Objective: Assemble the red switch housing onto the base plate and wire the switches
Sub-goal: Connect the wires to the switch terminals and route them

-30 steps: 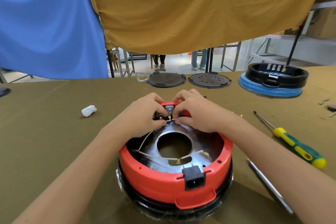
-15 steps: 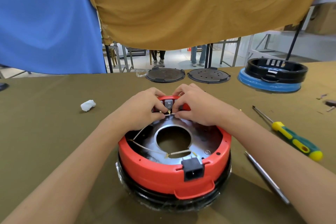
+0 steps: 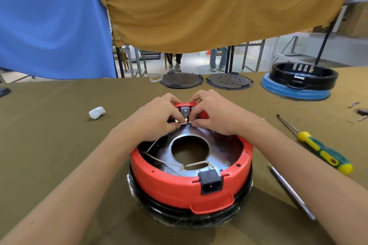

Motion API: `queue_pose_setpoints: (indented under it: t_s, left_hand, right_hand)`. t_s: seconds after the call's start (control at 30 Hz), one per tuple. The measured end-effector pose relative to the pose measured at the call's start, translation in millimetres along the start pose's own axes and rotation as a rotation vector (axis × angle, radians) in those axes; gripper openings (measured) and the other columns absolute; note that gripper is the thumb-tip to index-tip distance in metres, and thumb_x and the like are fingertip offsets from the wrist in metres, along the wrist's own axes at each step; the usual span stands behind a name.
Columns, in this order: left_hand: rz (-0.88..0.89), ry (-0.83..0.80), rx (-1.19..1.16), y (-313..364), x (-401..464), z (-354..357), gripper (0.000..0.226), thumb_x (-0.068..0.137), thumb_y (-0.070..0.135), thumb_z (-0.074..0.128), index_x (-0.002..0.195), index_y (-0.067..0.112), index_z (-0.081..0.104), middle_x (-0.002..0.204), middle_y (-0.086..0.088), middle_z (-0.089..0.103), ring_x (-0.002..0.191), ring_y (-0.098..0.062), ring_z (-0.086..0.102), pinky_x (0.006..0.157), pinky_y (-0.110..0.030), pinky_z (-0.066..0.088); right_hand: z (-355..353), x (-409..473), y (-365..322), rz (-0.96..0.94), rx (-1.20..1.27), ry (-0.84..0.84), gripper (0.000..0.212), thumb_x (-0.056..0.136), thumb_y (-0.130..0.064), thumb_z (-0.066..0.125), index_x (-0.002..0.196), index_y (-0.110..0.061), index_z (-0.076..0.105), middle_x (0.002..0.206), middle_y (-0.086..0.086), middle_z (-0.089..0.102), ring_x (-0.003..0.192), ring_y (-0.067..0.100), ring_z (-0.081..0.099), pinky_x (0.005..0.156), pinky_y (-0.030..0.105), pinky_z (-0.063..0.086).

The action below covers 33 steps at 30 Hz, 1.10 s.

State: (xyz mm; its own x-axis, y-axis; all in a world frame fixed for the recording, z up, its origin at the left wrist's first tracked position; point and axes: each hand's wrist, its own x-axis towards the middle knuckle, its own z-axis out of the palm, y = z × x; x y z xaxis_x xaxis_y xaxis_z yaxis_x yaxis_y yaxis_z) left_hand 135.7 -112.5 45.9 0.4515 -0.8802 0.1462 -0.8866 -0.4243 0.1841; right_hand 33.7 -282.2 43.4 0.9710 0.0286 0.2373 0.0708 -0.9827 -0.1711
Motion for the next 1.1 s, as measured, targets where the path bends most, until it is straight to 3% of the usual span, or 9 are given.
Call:
queue_pose_setpoints:
  t_s: [0.73, 1.1]
  left_hand:
    - [0.002, 0.024, 0.056, -2.4, 3.3, 4.2, 0.022, 0.096, 0.025, 0.061, 0.108, 0.038, 0.073, 0.138, 0.002, 0.040, 0.121, -0.020, 0.044, 0.099, -0.046, 0.044]
    - [0.020, 0.018, 0.027, -2.1, 0.7, 2.4, 0.021, 0.094, 0.027, 0.063, 0.107, 0.038, 0.074, 0.139, 0.002, 0.041, 0.119, -0.018, 0.046, 0.101, -0.038, 0.042]
  right_hand:
    - [-0.4, -0.3, -0.9, 0.023, -0.007, -0.007, 0.011, 0.093, -0.028, 0.066, 0.095, -0.025, 0.076, 0.131, -0.003, 0.046, 0.115, 0.018, 0.037, 0.097, 0.031, 0.034]
    - [-1.6, -1.2, -2.9, 0.020, 0.015, -0.010, 0.008, 0.092, -0.028, 0.067, 0.088, -0.027, 0.074, 0.131, -0.003, 0.047, 0.115, 0.018, 0.038, 0.100, 0.037, 0.037]
